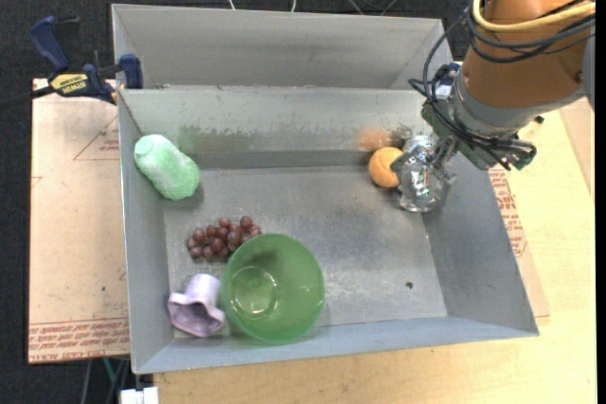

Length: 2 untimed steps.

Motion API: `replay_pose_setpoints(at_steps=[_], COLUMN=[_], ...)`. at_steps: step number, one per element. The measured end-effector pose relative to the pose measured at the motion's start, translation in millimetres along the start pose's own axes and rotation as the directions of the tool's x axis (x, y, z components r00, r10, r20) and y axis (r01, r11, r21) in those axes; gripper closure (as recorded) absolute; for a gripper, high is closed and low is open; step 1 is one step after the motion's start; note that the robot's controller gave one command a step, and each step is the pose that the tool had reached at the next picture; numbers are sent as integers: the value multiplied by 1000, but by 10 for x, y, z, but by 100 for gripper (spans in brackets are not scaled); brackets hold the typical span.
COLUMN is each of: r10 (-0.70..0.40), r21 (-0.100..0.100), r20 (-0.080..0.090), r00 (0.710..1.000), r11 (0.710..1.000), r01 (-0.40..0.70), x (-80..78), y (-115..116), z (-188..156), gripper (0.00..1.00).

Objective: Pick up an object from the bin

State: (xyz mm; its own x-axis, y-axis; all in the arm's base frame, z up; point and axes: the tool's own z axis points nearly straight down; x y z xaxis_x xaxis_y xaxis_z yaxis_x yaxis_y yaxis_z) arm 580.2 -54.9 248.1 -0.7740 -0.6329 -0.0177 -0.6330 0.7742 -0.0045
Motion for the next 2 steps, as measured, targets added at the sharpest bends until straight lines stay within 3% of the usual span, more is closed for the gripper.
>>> replay_pose_setpoints(at_steps=[2], r10=[9], r21=[3], r20=[3], r00=[1000], r11=[1000], r01=[-9], x=[-1], y=[44], z=[59], gripper=[100])
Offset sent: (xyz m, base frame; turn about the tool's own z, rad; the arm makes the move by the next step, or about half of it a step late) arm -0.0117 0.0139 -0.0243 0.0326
